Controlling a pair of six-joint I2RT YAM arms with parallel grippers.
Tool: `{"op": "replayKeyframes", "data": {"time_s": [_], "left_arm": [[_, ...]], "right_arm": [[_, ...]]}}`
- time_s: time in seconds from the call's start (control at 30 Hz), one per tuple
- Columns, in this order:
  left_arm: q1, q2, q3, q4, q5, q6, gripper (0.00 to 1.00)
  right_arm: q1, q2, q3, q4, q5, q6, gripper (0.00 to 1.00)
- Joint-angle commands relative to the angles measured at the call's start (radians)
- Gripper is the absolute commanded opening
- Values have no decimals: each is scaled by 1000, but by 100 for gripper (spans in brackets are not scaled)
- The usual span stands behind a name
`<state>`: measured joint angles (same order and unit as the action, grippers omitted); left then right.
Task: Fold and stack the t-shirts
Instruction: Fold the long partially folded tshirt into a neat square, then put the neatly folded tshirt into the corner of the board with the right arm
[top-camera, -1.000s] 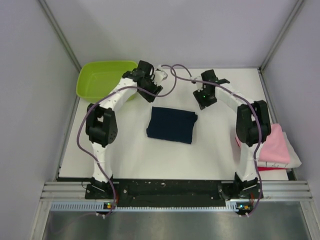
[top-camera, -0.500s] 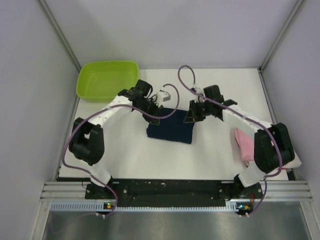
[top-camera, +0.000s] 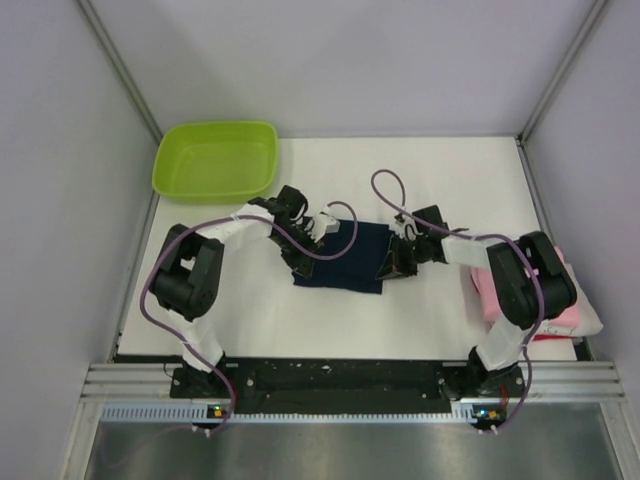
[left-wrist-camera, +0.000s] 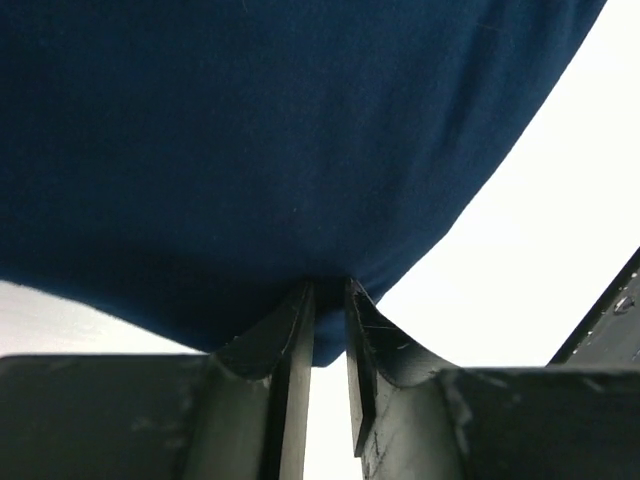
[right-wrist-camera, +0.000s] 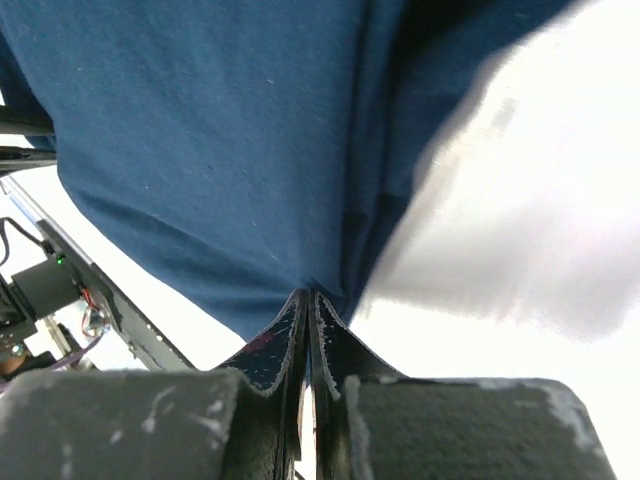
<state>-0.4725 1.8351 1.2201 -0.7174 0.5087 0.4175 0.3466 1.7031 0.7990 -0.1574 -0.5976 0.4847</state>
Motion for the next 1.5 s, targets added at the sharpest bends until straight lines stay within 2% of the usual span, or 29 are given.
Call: {"op": "replayKeyframes", "data": {"time_s": [0.0,0.03,0.13,0.27,0.37,0.5,0.63,0.73,0.9,0.93,1.07,1.17,1.2,1.23,1.33,1.47], "left_arm": [[8,-79,-19,-26,-50,79,27],[6,-94,-11,-46,-42,92,29],[8,-144,30,-109,7,147,37],[32,-174,79,-100,85,120,40],[34,-134,62,-5,74,58,40],[31,-37,58,-8,50,38,37],[31,-17,1,30,-13,44,36],[31,-10,-5,36,-22,43,36],[31,-28,-13,49,-47,47,38],[31,-34,-17,53,-50,49,38],[38,-68,-21,47,-45,63,45],[73,-128,7,35,-39,67,59],[90,-149,21,36,-50,66,81],[104,-169,31,36,-64,61,99],[123,-189,96,16,-130,53,99],[129,-189,151,-50,-156,64,99]], "right_arm": [[-37,-75,-17,-100,116,-61,0],[-37,-101,-11,-119,124,-75,1],[-38,-184,19,-145,140,-93,29],[-49,-197,60,-127,162,-83,48],[-61,-123,80,-32,105,-43,50],[-67,-2,89,83,36,35,51],[-67,73,74,198,-5,80,51],[-69,116,75,265,-53,112,45],[-96,148,75,315,-128,135,3],[-110,147,71,324,-136,134,0],[-147,119,98,262,-171,65,0],[-164,57,163,37,-118,-105,0],[-161,35,192,-56,-73,-194,0],[-164,5,219,-165,-23,-257,0],[-164,-124,241,-371,89,-401,0],[-162,-296,220,-494,246,-543,0]]}}
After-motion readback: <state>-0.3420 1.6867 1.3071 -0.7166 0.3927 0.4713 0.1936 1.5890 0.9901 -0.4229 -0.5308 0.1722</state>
